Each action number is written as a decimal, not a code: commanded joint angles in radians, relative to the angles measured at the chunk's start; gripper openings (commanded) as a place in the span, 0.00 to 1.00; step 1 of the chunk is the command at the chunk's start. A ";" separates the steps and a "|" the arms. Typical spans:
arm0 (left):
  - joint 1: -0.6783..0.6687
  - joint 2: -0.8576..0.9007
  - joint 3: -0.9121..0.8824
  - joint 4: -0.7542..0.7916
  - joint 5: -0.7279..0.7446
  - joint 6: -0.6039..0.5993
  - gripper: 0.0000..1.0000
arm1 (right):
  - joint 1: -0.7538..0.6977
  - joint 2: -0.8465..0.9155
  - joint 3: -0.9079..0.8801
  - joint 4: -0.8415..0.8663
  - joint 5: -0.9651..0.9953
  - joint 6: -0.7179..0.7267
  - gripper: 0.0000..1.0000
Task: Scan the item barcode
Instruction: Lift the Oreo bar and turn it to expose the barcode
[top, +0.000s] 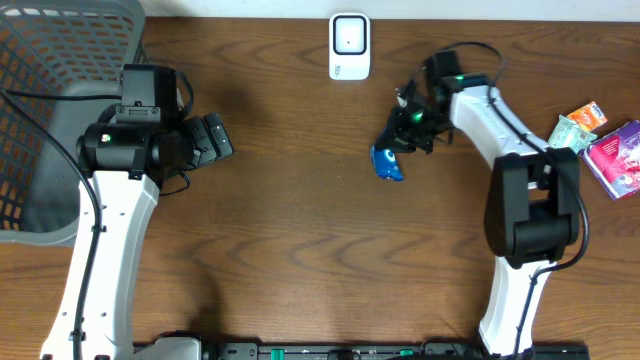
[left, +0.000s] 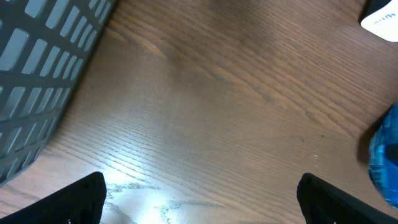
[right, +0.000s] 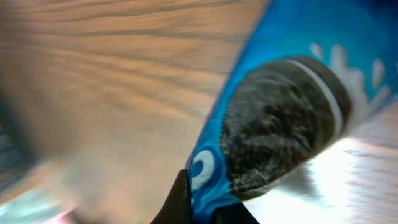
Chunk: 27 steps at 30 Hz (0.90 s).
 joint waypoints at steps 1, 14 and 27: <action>0.002 0.003 0.005 -0.001 -0.012 -0.002 0.98 | 0.062 -0.016 0.012 -0.001 0.313 -0.026 0.01; 0.002 0.003 0.005 -0.001 -0.012 -0.002 0.98 | 0.152 -0.016 0.012 -0.008 0.529 0.147 0.80; 0.002 0.003 0.005 -0.001 -0.012 -0.002 0.98 | 0.151 -0.016 -0.097 0.182 0.540 0.249 0.67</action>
